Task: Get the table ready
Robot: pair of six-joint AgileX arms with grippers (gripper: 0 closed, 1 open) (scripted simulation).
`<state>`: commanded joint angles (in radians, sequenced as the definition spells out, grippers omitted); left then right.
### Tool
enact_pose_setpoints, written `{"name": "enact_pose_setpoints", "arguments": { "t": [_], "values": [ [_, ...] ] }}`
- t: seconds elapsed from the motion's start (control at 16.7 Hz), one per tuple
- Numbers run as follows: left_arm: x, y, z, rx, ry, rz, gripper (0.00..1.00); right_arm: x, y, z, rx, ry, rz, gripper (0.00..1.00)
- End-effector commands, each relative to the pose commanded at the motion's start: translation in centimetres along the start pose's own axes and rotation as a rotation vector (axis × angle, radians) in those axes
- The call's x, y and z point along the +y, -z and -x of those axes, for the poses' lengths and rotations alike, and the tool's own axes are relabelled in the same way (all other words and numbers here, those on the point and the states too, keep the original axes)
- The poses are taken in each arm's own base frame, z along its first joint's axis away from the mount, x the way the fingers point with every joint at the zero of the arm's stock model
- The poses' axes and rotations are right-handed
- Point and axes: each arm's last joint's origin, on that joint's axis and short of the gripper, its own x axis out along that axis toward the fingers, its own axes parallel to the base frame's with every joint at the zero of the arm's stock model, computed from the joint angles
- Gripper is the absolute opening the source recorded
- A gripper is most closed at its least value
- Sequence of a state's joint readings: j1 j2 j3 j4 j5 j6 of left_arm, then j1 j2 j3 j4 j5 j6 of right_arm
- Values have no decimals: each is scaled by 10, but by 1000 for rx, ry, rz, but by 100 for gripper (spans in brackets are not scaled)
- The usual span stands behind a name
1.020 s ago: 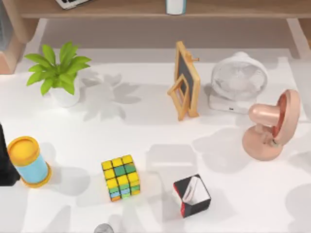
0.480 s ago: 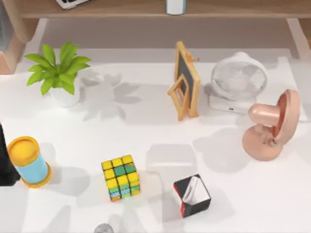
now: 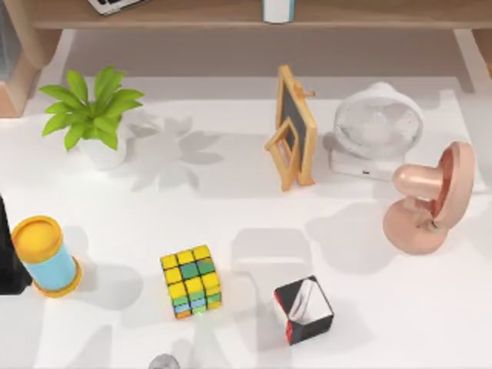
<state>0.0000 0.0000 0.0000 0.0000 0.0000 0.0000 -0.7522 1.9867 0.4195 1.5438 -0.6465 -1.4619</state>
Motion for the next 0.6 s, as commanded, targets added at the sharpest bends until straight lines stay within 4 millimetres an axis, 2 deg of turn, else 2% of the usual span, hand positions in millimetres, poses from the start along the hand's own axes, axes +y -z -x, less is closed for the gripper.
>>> {"name": "enact_pose_setpoints", "arguments": {
  "t": [0.24,0.6],
  "values": [
    [0,0,0,0,0,0,100,4,-1,-3,-69,23,105,100],
    [0,0,0,0,0,0,100,4,-1,-3,-74,22,111,100]
  ]
}}
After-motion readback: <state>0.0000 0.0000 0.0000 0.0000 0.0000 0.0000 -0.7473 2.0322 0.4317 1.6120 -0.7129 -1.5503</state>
